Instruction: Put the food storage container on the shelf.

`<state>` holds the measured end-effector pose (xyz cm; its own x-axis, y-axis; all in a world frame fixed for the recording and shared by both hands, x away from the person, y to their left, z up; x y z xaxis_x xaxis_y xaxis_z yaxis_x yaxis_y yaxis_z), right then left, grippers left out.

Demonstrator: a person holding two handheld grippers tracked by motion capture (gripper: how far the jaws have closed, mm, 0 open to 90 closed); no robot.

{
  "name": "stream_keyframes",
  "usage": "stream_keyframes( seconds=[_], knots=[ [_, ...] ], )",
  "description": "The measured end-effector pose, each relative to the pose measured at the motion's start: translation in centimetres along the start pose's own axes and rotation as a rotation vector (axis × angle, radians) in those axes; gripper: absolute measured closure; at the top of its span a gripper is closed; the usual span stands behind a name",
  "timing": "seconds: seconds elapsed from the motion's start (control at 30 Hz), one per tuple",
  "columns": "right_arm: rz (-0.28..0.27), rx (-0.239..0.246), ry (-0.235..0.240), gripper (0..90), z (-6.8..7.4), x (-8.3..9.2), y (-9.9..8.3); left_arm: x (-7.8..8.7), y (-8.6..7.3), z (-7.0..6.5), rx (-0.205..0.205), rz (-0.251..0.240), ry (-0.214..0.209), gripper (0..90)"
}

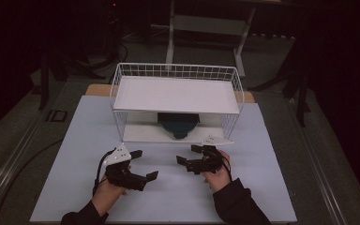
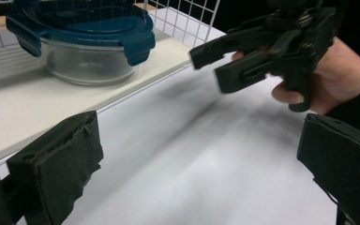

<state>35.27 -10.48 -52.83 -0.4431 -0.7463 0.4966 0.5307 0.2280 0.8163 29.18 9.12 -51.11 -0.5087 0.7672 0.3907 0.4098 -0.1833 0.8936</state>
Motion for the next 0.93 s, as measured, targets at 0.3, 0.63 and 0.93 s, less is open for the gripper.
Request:
stream_keyframes(
  seconds=[0.3,0.63,0.93],
  knots=[
    [-0.060,-0.002,-0.068,14.8,-0.7,4.1,-1.4,0.1,-0.1,0.1,-0.006,-0.004,-0.007,0.3],
    [-0.061,-0.009,-0.102,14.8,-1.1,6.6,-3.4,0.1,-0.1,0.0,0.000,-0.011,-0.020,0.3],
    [-0.032,-0.007,-0.134,14.9,-2.0,7.2,-4.7,0.0,-0.2,-0.2,-0.012,-0.012,-0.018,0.3]
  ],
)
Point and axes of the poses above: each handheld gripper's, and its own axes: x roughly backward along the jaws, y roughly out of its top, z roughly to its left, the point moved 7 cm from there along -x, roughly forward along the jaws
